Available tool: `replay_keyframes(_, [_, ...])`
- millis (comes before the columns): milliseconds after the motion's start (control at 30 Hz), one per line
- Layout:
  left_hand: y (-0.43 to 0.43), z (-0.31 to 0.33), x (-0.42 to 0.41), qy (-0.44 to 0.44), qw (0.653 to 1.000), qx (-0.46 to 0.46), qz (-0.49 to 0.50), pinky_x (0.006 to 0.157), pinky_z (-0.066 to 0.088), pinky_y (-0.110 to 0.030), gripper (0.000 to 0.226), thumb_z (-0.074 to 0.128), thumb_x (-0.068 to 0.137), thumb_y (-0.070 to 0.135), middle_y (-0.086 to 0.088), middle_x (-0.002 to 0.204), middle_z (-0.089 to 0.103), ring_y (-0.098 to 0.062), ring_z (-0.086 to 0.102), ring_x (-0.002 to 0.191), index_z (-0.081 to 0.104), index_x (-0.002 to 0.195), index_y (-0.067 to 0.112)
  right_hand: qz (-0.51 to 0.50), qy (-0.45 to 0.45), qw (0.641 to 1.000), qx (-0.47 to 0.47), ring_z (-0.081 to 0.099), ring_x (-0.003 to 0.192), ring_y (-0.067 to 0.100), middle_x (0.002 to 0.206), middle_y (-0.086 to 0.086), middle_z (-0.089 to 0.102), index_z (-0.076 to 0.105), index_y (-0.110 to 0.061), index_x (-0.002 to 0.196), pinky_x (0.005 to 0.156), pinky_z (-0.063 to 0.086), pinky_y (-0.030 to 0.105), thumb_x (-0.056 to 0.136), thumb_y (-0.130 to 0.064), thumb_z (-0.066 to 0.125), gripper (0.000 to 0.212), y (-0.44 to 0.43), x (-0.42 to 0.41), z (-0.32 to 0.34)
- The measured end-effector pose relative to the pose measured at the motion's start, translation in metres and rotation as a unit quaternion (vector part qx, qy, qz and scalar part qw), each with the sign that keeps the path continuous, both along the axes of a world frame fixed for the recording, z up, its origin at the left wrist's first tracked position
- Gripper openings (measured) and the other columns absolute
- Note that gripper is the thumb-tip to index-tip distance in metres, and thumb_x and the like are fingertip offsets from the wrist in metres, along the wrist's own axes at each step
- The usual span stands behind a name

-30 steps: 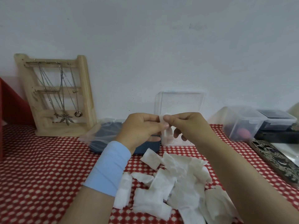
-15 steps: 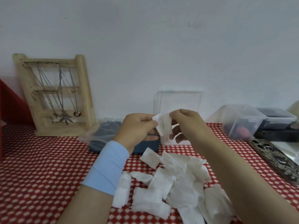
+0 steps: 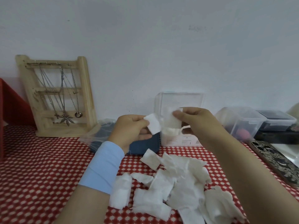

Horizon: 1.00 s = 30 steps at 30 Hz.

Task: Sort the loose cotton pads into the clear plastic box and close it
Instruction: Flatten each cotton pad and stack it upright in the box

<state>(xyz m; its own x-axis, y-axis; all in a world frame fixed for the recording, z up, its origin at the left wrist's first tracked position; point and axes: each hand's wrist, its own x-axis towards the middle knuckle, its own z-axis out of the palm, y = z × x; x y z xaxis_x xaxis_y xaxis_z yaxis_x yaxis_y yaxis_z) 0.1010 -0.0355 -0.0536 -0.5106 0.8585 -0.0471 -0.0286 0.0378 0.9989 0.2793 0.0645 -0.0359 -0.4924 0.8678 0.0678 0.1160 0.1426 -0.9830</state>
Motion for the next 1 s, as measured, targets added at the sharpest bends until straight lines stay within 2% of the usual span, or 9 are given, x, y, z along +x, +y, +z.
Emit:
replay_keyframes(100, [-0.001, -0.001, -0.002, -0.014, 0.999, -0.004, -0.040, 0.068, 0.062, -0.028, 0.020, 0.064, 0.096, 0.006, -0.012, 0.100, 0.078, -0.022, 0.077, 0.087, 0.070, 0.115, 0.002, 0.090, 0.054, 0.992, -0.073, 0.059, 0.062, 0.014, 0.081, 0.007, 0.072, 0.076, -0.008, 0.092, 0.055, 0.043, 0.026, 0.092, -0.021, 0.071, 0.014, 0.000, 0.003, 0.003])
replay_keyframes(167, [-0.003, 0.002, 0.001, -0.016, 0.996, -0.005, -0.092, 0.069, 0.062, -0.027, 0.019, 0.063, 0.097, 0.007, -0.011, 0.100, 0.078, -0.022, 0.077, 0.090, 0.071, 0.114, 0.004, 0.099, 0.025, 0.993, -0.067, 0.056, 0.057, 0.012, 0.076, 0.007, 0.071, 0.075, -0.003, 0.094, 0.049, 0.037, 0.023, 0.089, -0.021, 0.074, 0.018, -0.004, -0.001, 0.001])
replay_keyframes(533, [-0.006, 0.008, 0.006, -0.003, 0.989, -0.030, -0.143, 0.062, 0.061, -0.025, 0.012, 0.061, 0.096, 0.003, -0.012, 0.088, 0.079, -0.022, 0.077, 0.080, 0.070, 0.099, 0.010, 0.033, -0.099, 0.994, 0.041, 0.050, 0.042, 0.003, 0.060, -0.006, 0.067, 0.077, -0.010, 0.085, 0.047, 0.043, 0.019, 0.082, -0.018, 0.083, 0.011, -0.011, -0.005, 0.000])
replay_keyframes(600, [-0.006, 0.009, 0.005, 0.001, 0.988, -0.039, -0.151, 0.067, 0.062, -0.028, 0.012, 0.062, 0.097, 0.009, -0.013, 0.092, 0.079, -0.024, 0.077, 0.085, 0.070, 0.106, 0.007, 0.037, -0.109, 0.992, 0.046, 0.057, 0.048, 0.001, 0.069, -0.009, 0.071, 0.076, -0.012, 0.091, 0.049, 0.048, 0.019, 0.082, -0.020, 0.084, 0.014, -0.012, -0.005, 0.000])
replay_keyframes(733, [-0.010, 0.014, 0.005, -0.019, 0.983, -0.042, -0.178, 0.077, 0.063, -0.033, 0.054, 0.074, 0.078, 0.042, -0.014, 0.100, 0.078, -0.026, 0.076, 0.093, 0.068, 0.116, 0.004, 0.074, -0.094, 0.993, 0.021, 0.074, 0.082, 0.016, 0.097, 0.002, 0.073, 0.073, -0.022, 0.112, 0.070, 0.063, 0.031, 0.083, -0.020, 0.083, 0.030, -0.012, -0.005, -0.001])
replay_keyframes(800, [-0.010, 0.014, 0.004, 0.044, 0.984, -0.045, -0.169, 0.074, 0.062, -0.029, 0.051, 0.083, 0.070, 0.026, -0.008, 0.099, 0.079, -0.020, 0.077, 0.091, 0.070, 0.115, 0.005, 0.063, -0.072, 0.995, 0.019, 0.075, 0.086, 0.022, 0.096, 0.006, 0.076, 0.076, -0.020, 0.104, 0.077, 0.064, 0.041, 0.083, -0.018, 0.083, 0.023, -0.014, -0.009, -0.002])
replay_keyframes(867, [-0.009, 0.012, 0.000, 0.096, 0.985, -0.052, -0.136, 0.070, 0.062, -0.027, 0.036, 0.081, 0.080, 0.004, -0.006, 0.097, 0.079, -0.018, 0.077, 0.088, 0.070, 0.114, 0.005, 0.054, -0.088, 0.994, 0.037, 0.073, 0.073, 0.015, 0.085, 0.002, 0.076, 0.076, -0.018, 0.097, 0.069, 0.064, 0.031, 0.085, -0.022, 0.081, 0.015, -0.017, -0.011, -0.002])
replay_keyframes(933, [-0.008, 0.008, -0.008, 0.104, 0.988, -0.053, -0.100, 0.068, 0.062, -0.027, 0.029, 0.076, 0.084, -0.002, -0.009, 0.099, 0.078, -0.019, 0.076, 0.088, 0.070, 0.112, 0.004, 0.057, -0.173, 0.979, 0.097, 0.064, 0.059, 0.002, 0.076, -0.006, 0.073, 0.074, -0.022, 0.097, 0.055, 0.053, 0.017, 0.089, -0.033, 0.075, 0.013, -0.019, -0.012, -0.004])
replay_keyframes(1000, [-0.009, 0.005, -0.017, 0.105, 0.992, -0.047, -0.056, 0.066, 0.062, -0.026, 0.021, 0.074, 0.085, -0.003, -0.011, 0.103, 0.076, -0.019, 0.074, 0.089, 0.069, 0.103, 0.008, 0.070, -0.266, 0.948, 0.163, 0.063, 0.063, 0.002, 0.078, -0.013, 0.072, 0.076, -0.028, 0.093, 0.057, 0.046, 0.014, 0.092, -0.037, 0.071, 0.011, -0.018, -0.014, -0.004])
